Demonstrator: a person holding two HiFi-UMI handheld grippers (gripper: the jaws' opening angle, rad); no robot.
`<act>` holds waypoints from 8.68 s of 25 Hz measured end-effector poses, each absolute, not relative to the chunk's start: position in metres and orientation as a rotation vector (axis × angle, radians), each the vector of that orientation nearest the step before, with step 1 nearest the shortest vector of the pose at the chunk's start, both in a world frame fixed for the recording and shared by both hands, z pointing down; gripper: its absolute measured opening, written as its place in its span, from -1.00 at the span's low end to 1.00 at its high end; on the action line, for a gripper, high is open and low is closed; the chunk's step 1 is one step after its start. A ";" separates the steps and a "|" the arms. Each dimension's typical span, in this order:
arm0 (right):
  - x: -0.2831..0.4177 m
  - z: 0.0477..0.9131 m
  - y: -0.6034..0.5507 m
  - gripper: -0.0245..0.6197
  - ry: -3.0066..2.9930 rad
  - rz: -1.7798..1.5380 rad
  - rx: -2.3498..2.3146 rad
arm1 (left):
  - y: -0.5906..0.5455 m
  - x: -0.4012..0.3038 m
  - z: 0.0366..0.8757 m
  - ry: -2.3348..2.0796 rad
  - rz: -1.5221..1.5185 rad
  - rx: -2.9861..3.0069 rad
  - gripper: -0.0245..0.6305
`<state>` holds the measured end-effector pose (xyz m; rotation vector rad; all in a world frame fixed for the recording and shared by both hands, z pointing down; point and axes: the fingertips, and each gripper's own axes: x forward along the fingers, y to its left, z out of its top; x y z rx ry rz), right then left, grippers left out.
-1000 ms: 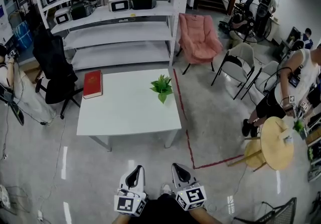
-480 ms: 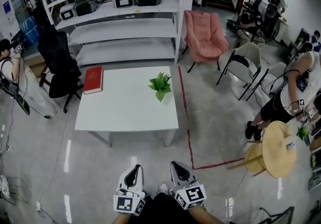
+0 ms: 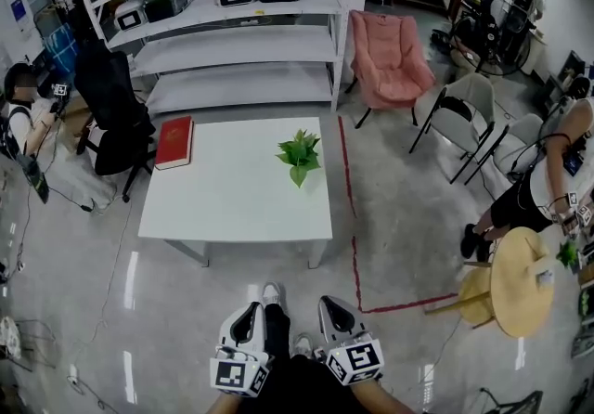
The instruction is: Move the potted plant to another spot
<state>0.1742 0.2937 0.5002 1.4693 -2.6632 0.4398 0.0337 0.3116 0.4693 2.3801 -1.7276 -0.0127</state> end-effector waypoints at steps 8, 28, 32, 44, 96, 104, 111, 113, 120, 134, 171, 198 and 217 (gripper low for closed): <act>0.174 0.505 0.245 -0.89 -2.636 0.433 1.510 | 0.254 0.030 0.479 -1.688 -0.003 2.411 -0.86; 0.114 0.487 0.040 -0.89 -2.553 0.407 1.617 | 0.029 -0.039 0.487 -1.576 0.040 2.456 -0.86; 0.098 0.482 0.004 -0.89 -2.515 0.399 1.648 | -0.013 -0.050 0.492 -1.506 0.080 2.503 -0.86; 0.085 0.491 -0.059 -0.89 -2.435 0.416 1.726 | -0.087 -0.044 0.537 -1.273 0.419 2.689 -0.86; 0.220 0.532 -0.171 -0.89 -2.408 0.583 1.741 | -0.200 0.120 0.754 -0.017 1.805 2.858 -0.71; 0.224 0.537 -0.178 -0.89 -2.406 0.598 1.734 | -0.200 0.128 0.755 -0.005 1.789 2.843 -0.72; 0.224 0.540 -0.183 -0.89 -2.402 0.612 1.733 | -0.203 0.123 0.762 0.007 1.850 2.846 -0.73; 0.226 0.540 -0.185 -0.89 -2.403 0.612 1.733 | -0.203 0.125 0.762 0.017 1.865 2.852 -0.76; 0.222 0.545 -0.184 -0.89 -2.395 0.618 1.705 | -0.202 0.126 0.760 0.003 1.867 2.861 -0.82; 0.169 0.545 -0.188 -0.89 -2.448 0.602 1.553 | -0.193 0.069 0.742 -0.187 1.783 2.804 -0.84; -0.131 0.568 -0.140 -0.89 -2.700 0.419 0.752 | -0.096 -0.232 0.741 -0.937 1.728 2.324 -0.84; -0.172 0.589 -0.139 -0.89 -2.660 0.428 0.668 | -0.116 -0.249 0.760 -0.977 1.745 2.316 -0.83; -0.177 0.570 -0.130 -0.89 -2.692 0.390 0.659 | -0.091 -0.253 0.654 -1.271 1.094 2.361 -0.48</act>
